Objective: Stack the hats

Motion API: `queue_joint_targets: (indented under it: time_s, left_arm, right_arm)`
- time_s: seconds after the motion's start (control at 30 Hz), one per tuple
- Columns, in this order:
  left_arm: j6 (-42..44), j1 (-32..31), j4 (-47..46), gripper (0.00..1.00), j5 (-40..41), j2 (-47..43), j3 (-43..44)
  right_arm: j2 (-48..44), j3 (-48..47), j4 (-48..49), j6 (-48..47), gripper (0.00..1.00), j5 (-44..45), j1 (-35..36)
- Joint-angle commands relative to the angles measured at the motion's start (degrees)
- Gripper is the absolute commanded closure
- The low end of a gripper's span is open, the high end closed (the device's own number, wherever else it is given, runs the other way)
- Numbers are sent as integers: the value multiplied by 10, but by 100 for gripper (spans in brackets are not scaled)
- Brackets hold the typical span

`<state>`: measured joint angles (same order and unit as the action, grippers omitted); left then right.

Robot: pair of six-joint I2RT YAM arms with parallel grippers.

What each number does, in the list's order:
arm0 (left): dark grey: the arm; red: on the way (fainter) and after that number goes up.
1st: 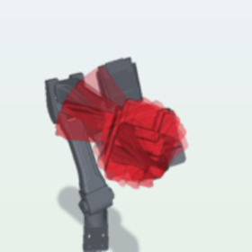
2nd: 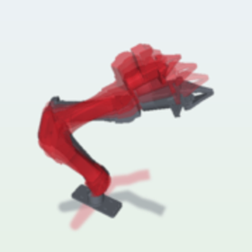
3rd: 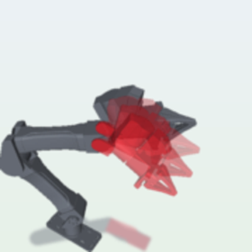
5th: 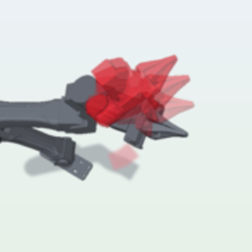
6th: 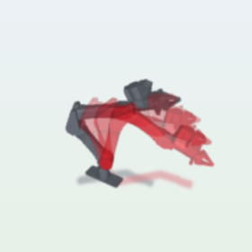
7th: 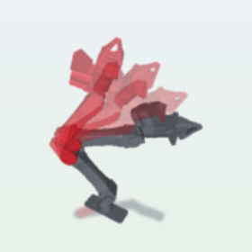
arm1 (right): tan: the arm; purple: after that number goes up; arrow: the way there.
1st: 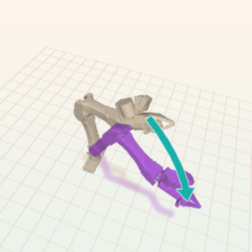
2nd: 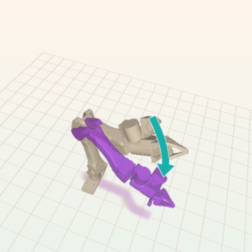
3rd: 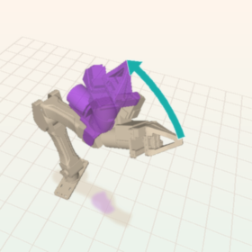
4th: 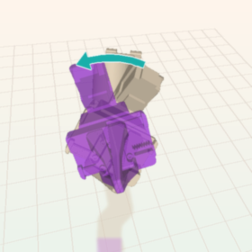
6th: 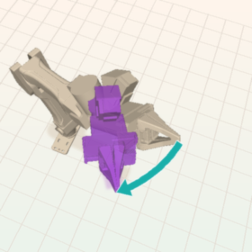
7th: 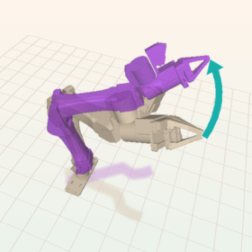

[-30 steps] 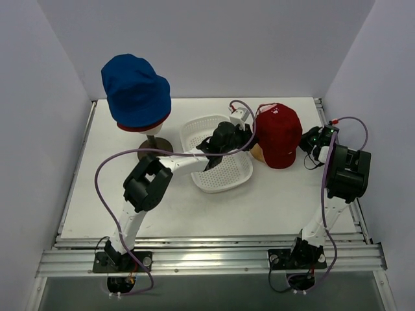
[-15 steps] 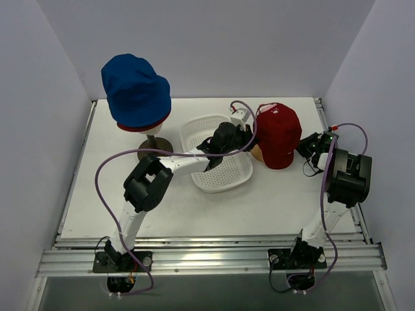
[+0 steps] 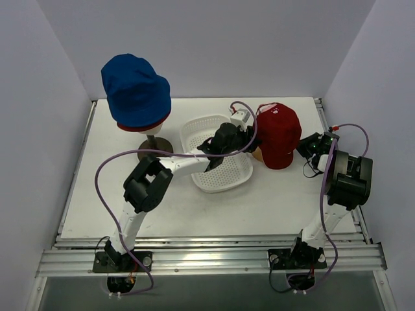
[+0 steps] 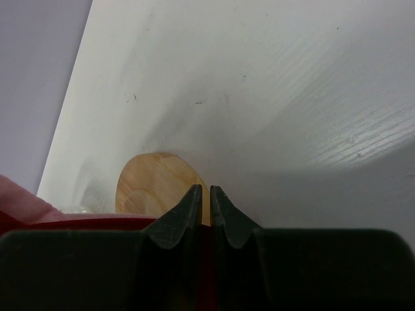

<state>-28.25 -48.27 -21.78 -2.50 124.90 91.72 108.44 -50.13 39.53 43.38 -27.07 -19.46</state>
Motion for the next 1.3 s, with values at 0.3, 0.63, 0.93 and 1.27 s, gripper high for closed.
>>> queue_joint_targets:
  time_s: [0.3, 0.63, 0.93, 1.27]
  left_arm:
    - [30, 36, 125, 42, 48, -30, 131]
    - [47, 52, 202, 42, 45, 58, 281]
    - [58, 53, 200, 41, 13, 112, 323]
    - [42, 57, 206, 41, 20, 144, 328]
  right_arm:
    - [-25, 9, 18, -5, 93, -11, -8]
    - [-25, 12, 20, -8, 93, -13, -11]
    - [-28, 13, 23, -8, 93, -18, -15]
    - [-34, 13, 19, -11, 93, -20, -20]
